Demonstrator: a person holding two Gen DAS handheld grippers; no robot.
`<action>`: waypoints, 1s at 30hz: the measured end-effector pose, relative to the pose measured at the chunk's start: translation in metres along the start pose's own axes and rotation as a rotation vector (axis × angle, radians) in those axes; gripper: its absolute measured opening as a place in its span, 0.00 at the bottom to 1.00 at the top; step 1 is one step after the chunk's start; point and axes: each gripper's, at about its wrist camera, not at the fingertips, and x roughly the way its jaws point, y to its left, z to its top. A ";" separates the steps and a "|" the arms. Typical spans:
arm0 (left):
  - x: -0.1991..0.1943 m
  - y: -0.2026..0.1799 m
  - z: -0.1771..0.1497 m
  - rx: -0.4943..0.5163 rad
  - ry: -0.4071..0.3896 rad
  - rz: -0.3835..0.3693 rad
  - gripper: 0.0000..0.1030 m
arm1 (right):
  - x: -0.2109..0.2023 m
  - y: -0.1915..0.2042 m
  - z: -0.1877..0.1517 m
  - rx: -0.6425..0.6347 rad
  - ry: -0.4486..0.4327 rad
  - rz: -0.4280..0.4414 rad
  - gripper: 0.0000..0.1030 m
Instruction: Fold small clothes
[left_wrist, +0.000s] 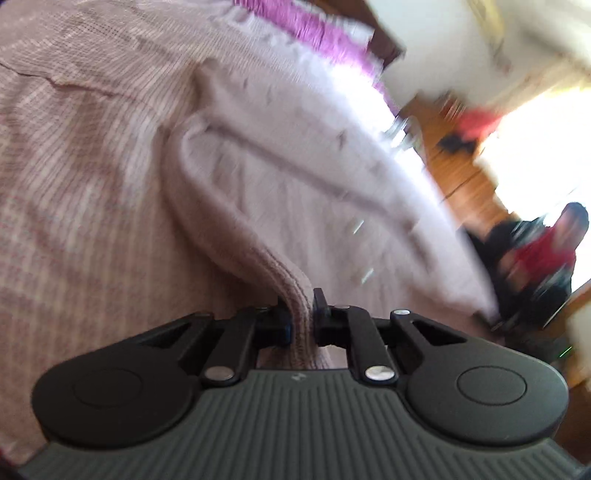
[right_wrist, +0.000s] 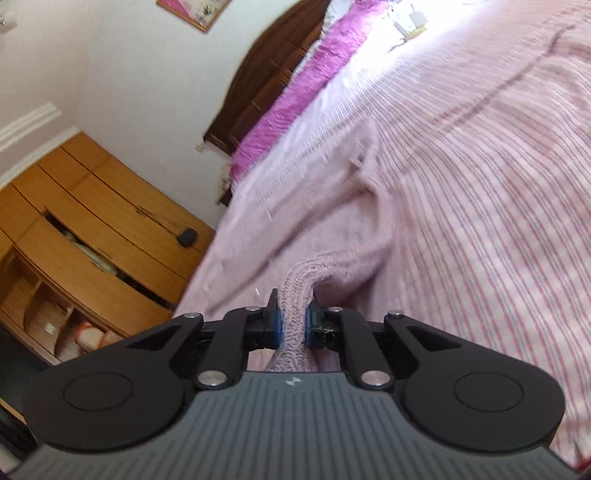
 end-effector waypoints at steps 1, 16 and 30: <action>0.000 -0.001 0.007 -0.018 -0.021 -0.024 0.12 | 0.004 0.002 0.004 0.000 -0.009 0.007 0.12; 0.022 -0.039 0.151 -0.002 -0.330 0.066 0.12 | 0.105 0.029 0.134 -0.006 -0.245 0.093 0.12; 0.190 0.006 0.208 0.135 -0.259 0.372 0.13 | 0.273 -0.031 0.176 -0.064 -0.217 -0.301 0.13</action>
